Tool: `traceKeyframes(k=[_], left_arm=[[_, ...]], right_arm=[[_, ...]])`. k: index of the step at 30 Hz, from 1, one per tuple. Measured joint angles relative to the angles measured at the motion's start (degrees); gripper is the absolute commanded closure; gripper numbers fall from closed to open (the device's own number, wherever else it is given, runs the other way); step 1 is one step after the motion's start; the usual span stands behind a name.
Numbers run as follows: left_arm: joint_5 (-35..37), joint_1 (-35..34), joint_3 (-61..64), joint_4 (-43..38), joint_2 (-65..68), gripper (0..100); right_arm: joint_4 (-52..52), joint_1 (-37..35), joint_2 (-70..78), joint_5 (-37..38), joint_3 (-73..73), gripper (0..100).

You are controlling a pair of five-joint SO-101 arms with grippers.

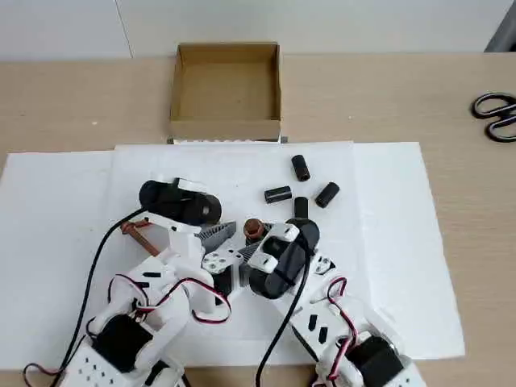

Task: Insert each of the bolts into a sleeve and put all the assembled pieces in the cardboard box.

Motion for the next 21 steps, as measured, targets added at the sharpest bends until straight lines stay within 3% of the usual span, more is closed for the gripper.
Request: traceKeyframes(k=[6, 14, 21], left_arm=[[0.2, 0.6, -4.2, -0.2, -0.1, 76], [0.3, 0.6, -4.7, -0.2, -0.1, 100], [0.3, -5.5, -4.7, -0.2, -0.1, 100]], right_arm=[[-0.4, -0.2, 1.0, -0.2, 1.7, 99.5], [-0.4, -0.4, 0.9, 0.0, 1.7, 99.5], [-0.4, -0.4, 0.9, 0.0, 1.7, 99.5]])
